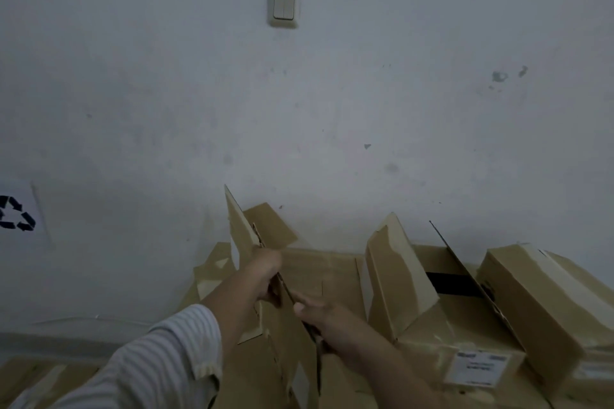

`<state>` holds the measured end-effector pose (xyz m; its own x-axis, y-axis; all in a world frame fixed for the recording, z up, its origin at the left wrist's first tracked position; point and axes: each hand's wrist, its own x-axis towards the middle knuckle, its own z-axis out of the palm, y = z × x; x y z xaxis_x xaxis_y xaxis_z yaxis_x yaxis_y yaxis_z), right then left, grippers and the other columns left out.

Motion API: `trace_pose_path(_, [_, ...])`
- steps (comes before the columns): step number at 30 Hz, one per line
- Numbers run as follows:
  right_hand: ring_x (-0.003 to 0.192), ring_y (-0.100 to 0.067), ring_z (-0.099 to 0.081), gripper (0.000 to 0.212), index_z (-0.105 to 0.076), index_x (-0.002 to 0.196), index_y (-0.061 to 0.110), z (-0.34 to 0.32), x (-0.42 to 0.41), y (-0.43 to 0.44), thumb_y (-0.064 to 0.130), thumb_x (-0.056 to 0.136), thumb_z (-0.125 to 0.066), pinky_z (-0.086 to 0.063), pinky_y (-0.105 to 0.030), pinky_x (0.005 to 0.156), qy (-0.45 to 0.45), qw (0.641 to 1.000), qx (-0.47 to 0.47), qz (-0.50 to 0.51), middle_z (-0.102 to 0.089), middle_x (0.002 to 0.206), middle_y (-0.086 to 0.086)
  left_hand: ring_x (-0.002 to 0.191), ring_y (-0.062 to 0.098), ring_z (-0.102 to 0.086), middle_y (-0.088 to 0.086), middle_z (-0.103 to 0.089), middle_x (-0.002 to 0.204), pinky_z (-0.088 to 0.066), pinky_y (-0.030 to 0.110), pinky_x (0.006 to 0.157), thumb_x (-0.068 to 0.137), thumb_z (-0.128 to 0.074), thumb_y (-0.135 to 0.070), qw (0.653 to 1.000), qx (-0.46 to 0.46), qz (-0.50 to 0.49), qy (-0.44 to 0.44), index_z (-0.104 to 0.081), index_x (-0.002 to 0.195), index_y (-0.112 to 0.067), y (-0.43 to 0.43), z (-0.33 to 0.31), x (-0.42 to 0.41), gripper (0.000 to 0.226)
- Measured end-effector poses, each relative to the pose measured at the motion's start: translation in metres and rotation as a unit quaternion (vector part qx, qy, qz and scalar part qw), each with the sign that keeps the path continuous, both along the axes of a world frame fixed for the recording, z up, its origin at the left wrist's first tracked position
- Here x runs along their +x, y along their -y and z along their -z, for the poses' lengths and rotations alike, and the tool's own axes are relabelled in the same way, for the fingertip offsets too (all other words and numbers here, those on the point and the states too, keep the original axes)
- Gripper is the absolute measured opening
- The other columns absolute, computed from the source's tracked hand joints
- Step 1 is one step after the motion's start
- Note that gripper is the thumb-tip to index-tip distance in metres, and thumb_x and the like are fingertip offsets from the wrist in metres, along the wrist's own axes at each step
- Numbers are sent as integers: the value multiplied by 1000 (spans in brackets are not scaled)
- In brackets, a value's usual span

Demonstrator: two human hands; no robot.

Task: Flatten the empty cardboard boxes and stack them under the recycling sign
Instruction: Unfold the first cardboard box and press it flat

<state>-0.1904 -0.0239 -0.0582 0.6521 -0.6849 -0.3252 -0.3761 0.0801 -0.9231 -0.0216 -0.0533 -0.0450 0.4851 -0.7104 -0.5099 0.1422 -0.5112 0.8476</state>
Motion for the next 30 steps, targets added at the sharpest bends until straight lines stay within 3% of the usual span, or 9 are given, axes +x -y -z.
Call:
trace_pose_path(2, [115,-18,-57,30,-61,121,39,2,1,-3,35,98,-42,-45,-31,81,8,1000,14,14,-62,125,6,77,49,-66,30,-58,109,-53,64,51,91,-41,-3,1000,-8,-10,-5,-40,131,-4,-4,-2,-3,41])
trace_pose_path(4, [114,-18,-57,29,-65,115,33,4,3,-4,32,97,-42,-44,-28,77,9,998,1,55,-63,123,1,55,37,-65,23,-58,80,-56,54,47,89,-39,4,999,-40,-2,-12,-49,100,2,-14,-8,-10,16])
trace_pose_path(7, [108,-19,-59,32,-65,116,27,1,8,-5,35,97,-40,-45,-30,89,-10,994,-81,76,-64,122,-2,48,28,-54,13,-45,66,-52,36,38,83,-36,9,994,-109,-4,-30,-44,81,-1,-28,-27,-20,13])
trace_pose_path(10, [116,-22,-55,39,-55,132,25,-22,13,-5,37,97,-41,-42,-31,93,-7,988,-117,99,-58,132,-3,65,27,-51,15,-49,82,-49,32,50,85,-37,6,981,-181,7,-63,-48,98,-7,-47,-52,-21,21])
trace_pose_path(12, [125,-22,-49,45,-48,138,24,-41,18,-5,38,96,-43,-39,-31,100,-6,983,-142,118,-50,140,-2,64,25,-51,13,-52,81,-48,25,46,87,-37,5,973,-220,21,-68,-48,108,-10,-61,-66,-17,29])
trace_pose_path(17, [128,-21,-46,45,-49,135,19,-57,48,-17,35,94,-48,-34,-31,104,-14,954,-277,116,-49,141,-3,76,27,-58,12,-59,92,-49,33,64,90,-40,2,959,-278,24,-49,-47,120,-17,-91,-70,14,36])
trace_pose_path(21, [128,-23,-45,48,-45,136,18,-17,90,-27,37,93,-48,-36,-35,104,-58,962,-259,71,-47,142,-5,93,33,-57,11,-57,105,-52,40,74,91,-43,1,972,-232,36,-24,-40,132,-21,-108,-36,55,46])
trace_pose_path(25, [119,-27,-50,43,-46,132,12,34,131,-34,34,96,-44,-40,-35,97,-128,972,-196,19,-50,136,-9,93,30,-57,10,-58,103,-52,39,75,92,-42,5,986,-164,37,-20,-40,132,-19,-114,13,99,46])
trace_pose_path(30, [127,-27,-46,49,-39,141,13,85,179,-38,35,98,-40,-37,-32,100,-174,976,-128,-34,-45,143,-8,103,35,-57,13,-58,112,-54,42,80,89,-42,6,995,-87,51,-23,-40,130,-21,-110,74,143,49])
